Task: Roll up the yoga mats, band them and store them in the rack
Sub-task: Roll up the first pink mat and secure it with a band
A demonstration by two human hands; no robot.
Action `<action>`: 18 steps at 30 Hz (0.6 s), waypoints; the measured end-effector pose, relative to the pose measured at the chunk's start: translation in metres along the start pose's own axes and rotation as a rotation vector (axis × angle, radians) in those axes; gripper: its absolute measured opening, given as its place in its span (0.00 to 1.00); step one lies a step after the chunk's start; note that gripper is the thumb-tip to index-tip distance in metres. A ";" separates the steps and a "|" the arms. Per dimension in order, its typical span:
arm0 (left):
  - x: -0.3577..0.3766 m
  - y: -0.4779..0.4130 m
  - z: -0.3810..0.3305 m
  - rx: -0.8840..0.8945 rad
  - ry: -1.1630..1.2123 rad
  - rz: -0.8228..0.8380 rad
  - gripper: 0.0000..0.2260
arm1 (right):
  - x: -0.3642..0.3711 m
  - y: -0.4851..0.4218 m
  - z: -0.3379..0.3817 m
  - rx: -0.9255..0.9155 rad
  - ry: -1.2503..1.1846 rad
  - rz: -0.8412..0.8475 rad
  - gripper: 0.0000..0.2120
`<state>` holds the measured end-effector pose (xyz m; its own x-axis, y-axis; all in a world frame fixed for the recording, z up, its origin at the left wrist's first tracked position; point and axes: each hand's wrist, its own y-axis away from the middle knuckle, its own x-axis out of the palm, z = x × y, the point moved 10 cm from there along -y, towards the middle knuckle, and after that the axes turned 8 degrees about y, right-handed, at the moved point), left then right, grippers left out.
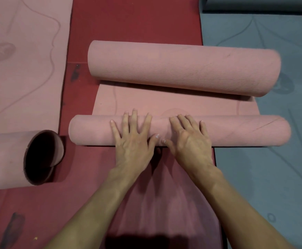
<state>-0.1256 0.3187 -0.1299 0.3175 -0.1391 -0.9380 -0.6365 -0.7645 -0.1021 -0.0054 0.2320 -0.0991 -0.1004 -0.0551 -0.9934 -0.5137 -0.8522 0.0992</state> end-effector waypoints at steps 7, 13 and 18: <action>0.008 -0.010 0.001 0.026 0.059 0.052 0.34 | -0.002 -0.010 0.003 -0.041 0.016 0.078 0.36; 0.007 -0.014 0.002 -0.002 0.090 0.053 0.31 | 0.002 -0.018 0.001 -0.110 0.157 0.161 0.48; 0.007 -0.014 0.002 -0.002 0.100 0.057 0.32 | 0.004 -0.016 0.005 -0.110 0.214 0.095 0.47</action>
<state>-0.1157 0.3294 -0.1361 0.3492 -0.2441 -0.9047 -0.6540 -0.7549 -0.0488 -0.0021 0.2479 -0.1048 0.0447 -0.2367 -0.9706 -0.4135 -0.8888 0.1977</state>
